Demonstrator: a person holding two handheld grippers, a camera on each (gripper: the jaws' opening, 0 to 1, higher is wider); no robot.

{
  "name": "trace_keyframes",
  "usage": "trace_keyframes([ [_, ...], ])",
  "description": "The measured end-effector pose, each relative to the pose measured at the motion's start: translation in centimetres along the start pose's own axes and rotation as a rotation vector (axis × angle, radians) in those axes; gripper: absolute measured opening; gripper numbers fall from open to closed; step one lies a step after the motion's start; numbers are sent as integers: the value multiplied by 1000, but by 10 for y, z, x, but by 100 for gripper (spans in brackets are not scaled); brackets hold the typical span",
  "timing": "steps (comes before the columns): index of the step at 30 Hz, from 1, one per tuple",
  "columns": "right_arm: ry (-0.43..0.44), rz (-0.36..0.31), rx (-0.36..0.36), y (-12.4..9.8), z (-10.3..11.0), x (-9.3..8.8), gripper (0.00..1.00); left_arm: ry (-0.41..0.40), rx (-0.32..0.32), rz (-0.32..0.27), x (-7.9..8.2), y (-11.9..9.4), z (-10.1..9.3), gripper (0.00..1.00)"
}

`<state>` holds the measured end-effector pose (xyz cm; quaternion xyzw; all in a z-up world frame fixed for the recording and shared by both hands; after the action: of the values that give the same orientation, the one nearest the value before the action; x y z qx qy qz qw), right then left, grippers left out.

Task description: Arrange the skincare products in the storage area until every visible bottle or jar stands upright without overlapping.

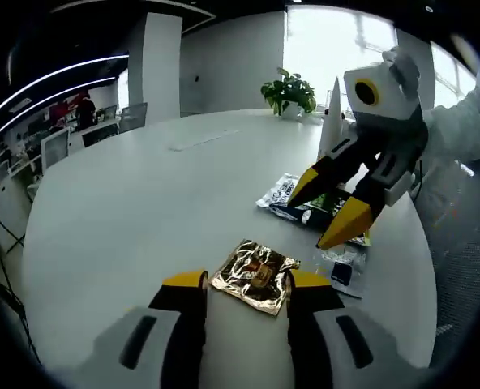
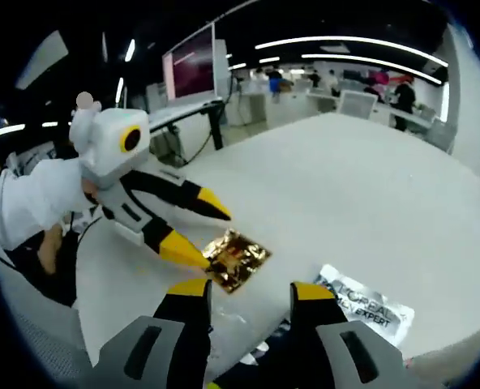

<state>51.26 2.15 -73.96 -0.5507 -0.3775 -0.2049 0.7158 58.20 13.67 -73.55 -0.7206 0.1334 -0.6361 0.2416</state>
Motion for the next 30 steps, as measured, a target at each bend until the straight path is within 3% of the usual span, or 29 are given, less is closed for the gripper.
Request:
trace_keyframes([
  [2, 16, 5, 4, 9, -5, 0, 30, -88, 5, 19, -3, -6, 1, 34],
  [7, 18, 17, 5, 22, 0, -3, 25, -137, -12, 88, -14, -2, -4, 30],
  [10, -2, 33, 1, 25, 2, -5, 20, -212, -4, 124, -18, 4, -8, 28],
  [12, -34, 32, -17, 28, 0, -5, 14, -254, 0, 105, -14, 7, -10, 22],
  [16, 4, 36, -6, 27, 2, -6, 7, -351, 29, 89, -15, 10, -3, 15],
  [18, 12, 34, 1, 26, 3, -6, 5, -404, 10, 75, -15, 12, -3, 14],
  [26, -6, 34, 3, 26, 7, -5, 0, -482, -7, 29, -10, 19, -3, 11],
  [30, 2, 32, 5, 25, 8, -4, 0, -495, 2, 23, -12, 21, 8, 8],
])
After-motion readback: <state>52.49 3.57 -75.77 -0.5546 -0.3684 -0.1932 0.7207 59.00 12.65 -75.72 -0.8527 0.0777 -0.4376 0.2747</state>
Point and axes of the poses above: the point that each gripper's makers call its tool centre point, and the gripper's own axes: y roughly forward along the fingers, z roughly to its left, x roughly out of its top, the point moved 5 cm from there along -y, roughly backward along the fingers, and after that the axes turned 1 degree about -z, right-handed, at the moved point
